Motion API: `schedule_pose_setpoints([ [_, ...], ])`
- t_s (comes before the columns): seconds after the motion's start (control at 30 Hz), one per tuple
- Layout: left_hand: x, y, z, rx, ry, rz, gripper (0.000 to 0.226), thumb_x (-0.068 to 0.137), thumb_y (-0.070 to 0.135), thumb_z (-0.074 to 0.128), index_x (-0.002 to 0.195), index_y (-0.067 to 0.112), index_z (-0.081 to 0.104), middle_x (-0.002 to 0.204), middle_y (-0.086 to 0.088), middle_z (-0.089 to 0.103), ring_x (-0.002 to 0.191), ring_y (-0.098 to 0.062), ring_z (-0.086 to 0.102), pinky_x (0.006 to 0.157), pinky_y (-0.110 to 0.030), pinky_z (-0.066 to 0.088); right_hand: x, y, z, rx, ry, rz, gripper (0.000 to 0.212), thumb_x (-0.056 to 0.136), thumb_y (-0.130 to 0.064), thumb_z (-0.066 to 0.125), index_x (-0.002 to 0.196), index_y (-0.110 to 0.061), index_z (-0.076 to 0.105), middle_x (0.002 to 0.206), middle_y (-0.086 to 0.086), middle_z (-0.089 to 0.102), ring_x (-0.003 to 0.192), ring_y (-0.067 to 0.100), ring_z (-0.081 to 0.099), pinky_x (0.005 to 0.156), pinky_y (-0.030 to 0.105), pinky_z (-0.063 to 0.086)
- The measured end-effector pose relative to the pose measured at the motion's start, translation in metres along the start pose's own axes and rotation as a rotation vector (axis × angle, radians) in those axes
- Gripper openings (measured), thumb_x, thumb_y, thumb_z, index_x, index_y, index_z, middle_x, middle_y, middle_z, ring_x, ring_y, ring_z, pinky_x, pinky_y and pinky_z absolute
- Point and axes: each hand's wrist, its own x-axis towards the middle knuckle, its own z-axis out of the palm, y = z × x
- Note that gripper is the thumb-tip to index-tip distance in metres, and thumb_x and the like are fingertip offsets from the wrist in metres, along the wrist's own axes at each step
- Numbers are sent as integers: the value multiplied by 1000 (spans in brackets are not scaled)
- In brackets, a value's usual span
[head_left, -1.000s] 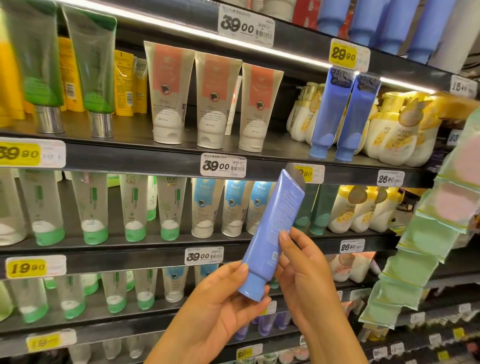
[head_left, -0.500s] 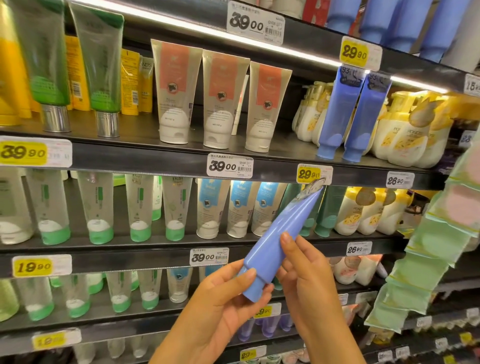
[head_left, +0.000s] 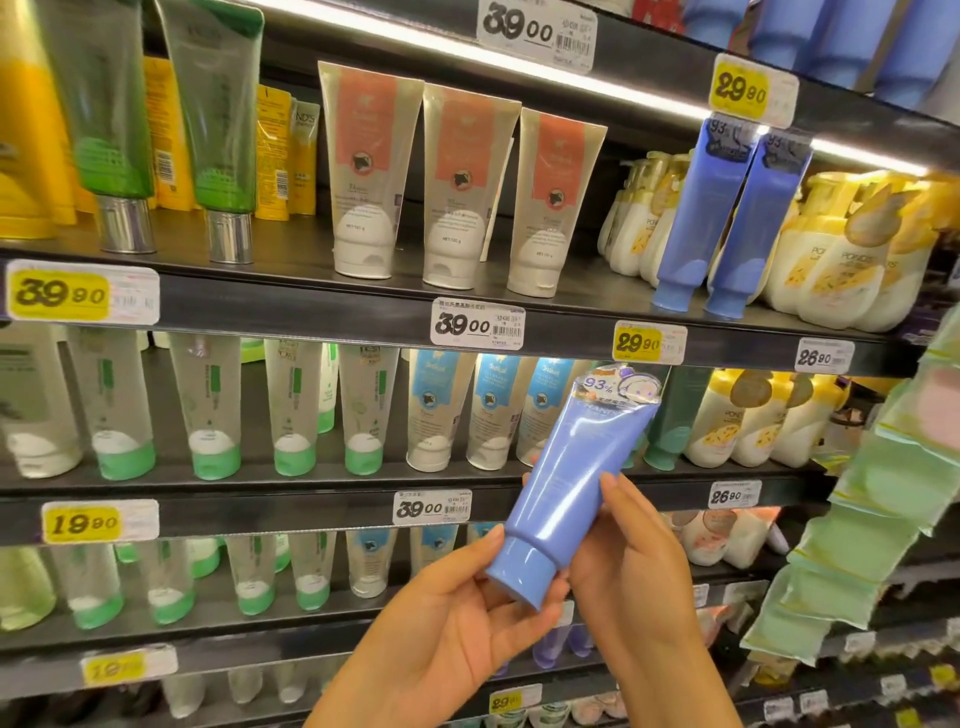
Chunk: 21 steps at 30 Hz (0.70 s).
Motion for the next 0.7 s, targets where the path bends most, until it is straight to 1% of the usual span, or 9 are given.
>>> schedule_pose_setpoints([
  [0.1, -1, 2, -2, -29, -71, -34, 35, 65, 13, 65, 91, -10, 71, 96, -32, 66, 74, -39, 69, 61, -43, 59, 1, 0, 1, 26, -11, 35, 40, 85, -20, 45, 119, -1, 56, 113, 22, 66, 105, 36, 63, 89, 48, 51],
  [0.23, -1, 3, -5, 6, -94, 2, 35, 68, 13, 63, 95, -10, 70, 101, -34, 65, 76, -39, 69, 62, -42, 60, 3, 3, 2, 11, 13, 51, 34, 94, -14, 39, 120, 1, 56, 117, 26, 63, 111, 40, 59, 95, 51, 47],
  [0.27, -1, 3, -7, 53, -76, 29, 36, 69, 13, 64, 96, -9, 70, 101, -34, 64, 76, -38, 69, 60, -41, 60, 5, 3, 3, 3, 22, 39, 34, 95, -12, 38, 120, 2, 56, 116, 25, 63, 108, 38, 60, 93, 49, 49],
  [0.3, -1, 3, -8, 103, -51, 58, 38, 69, 13, 65, 99, -9, 69, 100, -34, 64, 76, -37, 69, 59, -40, 59, 6, 4, 4, -8, 28, 22, 33, 96, -9, 37, 120, 3, 56, 111, 22, 66, 101, 33, 64, 87, 43, 53],
  [0.37, 1, 3, -10, 194, 16, 120, 41, 68, 13, 66, 103, -8, 66, 98, -33, 65, 76, -34, 69, 57, -38, 58, 8, 5, 5, -31, 12, -3, 29, 96, -7, 38, 115, -1, 59, 96, 11, 73, 84, 19, 70, 68, 31, 58],
  [0.4, 2, 4, -11, 235, 41, 151, 41, 67, 13, 68, 103, -7, 65, 95, -30, 67, 75, -32, 70, 56, -37, 58, 8, 5, 5, -51, -1, -11, 27, 95, -8, 40, 112, -5, 61, 91, 7, 74, 79, 16, 70, 63, 28, 57],
  [0.5, 4, 5, -12, 314, 98, 246, 38, 59, 11, 73, 95, 1, 68, 91, -23, 69, 75, -29, 70, 59, -38, 58, 9, 4, 7, -157, -43, -34, 28, 85, -21, 51, 108, -11, 63, 90, 3, 74, 77, 13, 70, 62, 27, 57],
  [0.6, 8, 8, -14, 405, 157, 373, 45, 56, 6, 80, 99, 7, 67, 92, -19, 71, 75, -25, 70, 64, -37, 58, 12, 4, 8, -218, -67, -28, 39, 75, -32, 56, 108, -11, 63, 93, 3, 74, 83, 16, 69, 67, 28, 57],
  [0.7, 10, 11, -19, 706, 282, 555, 44, 59, 4, 84, 97, 21, 68, 95, -3, 72, 81, -15, 69, 69, -25, 55, 15, 6, 10, -194, -68, -24, 37, 75, -30, 55, 104, -9, 63, 91, 4, 73, 84, 16, 69, 66, 25, 57],
])
